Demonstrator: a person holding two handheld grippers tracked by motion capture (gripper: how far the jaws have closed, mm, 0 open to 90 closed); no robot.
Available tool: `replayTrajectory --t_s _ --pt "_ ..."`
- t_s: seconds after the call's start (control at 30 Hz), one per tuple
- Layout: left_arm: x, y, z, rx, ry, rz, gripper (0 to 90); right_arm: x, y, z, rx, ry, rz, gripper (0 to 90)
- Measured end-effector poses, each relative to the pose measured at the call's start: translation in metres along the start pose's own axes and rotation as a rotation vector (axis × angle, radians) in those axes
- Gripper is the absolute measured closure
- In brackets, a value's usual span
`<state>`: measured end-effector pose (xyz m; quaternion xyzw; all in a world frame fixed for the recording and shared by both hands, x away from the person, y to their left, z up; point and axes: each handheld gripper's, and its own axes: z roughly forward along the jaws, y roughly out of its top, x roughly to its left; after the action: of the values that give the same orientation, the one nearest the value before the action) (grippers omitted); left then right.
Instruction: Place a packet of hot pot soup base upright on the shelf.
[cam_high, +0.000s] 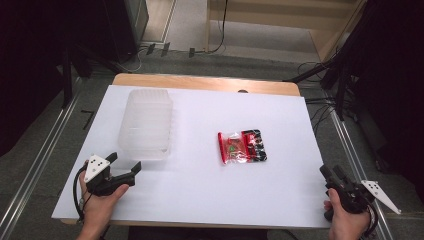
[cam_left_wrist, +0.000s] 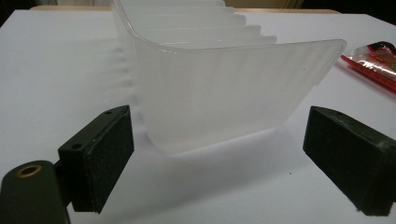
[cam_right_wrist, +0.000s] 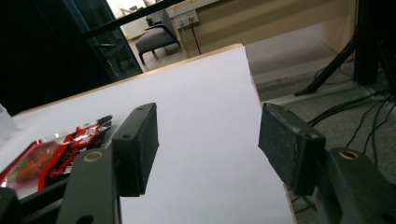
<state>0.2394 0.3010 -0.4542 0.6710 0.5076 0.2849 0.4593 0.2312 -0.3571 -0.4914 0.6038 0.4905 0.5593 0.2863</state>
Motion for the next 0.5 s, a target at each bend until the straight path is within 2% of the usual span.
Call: replayTrajectory --t_s 0.07,0.13,0.2,0.27,0.3,0.33,0.4,0.43,0.5 --pt "-0.002 0.0 -0.003 -0.014 -0.016 -0.002 15.2 0.006 -0.001 0.002 0.0 -0.001 -0.035 38.8" --pt "-0.006 0.001 -0.005 -0.032 -0.058 0.012 33.8 0.013 -0.002 0.004 0.0 0.01 -0.047 38.9" --pt "-0.012 0.003 -0.006 -0.037 -0.089 0.021 49.6 0.018 0.0 0.008 0.012 0.053 -0.052 41.5" --pt "-0.02 0.005 -0.004 -0.03 -0.131 0.035 63.6 0.025 0.003 0.009 0.004 0.072 -0.057 44.2" --pt "-0.02 0.005 -0.004 -0.03 -0.131 0.035 70.2 0.025 0.003 0.009 0.004 0.072 -0.057 44.2" --pt "-0.028 0.008 0.0 -0.02 -0.161 0.055 76.1 0.032 0.005 0.012 0.012 0.078 -0.062 45.9" --pt "-0.036 0.012 0.005 -0.003 -0.201 0.075 86.3 0.037 0.006 0.016 0.021 0.084 -0.06 47.5" --pt "-0.036 0.012 0.005 -0.003 -0.201 0.075 90.0 0.037 0.006 0.016 0.021 0.084 -0.06 47.5" --pt "-0.05 0.015 0.016 0.026 -0.231 0.105 90.0 0.043 0.006 0.021 0.033 0.073 -0.064 47.8"
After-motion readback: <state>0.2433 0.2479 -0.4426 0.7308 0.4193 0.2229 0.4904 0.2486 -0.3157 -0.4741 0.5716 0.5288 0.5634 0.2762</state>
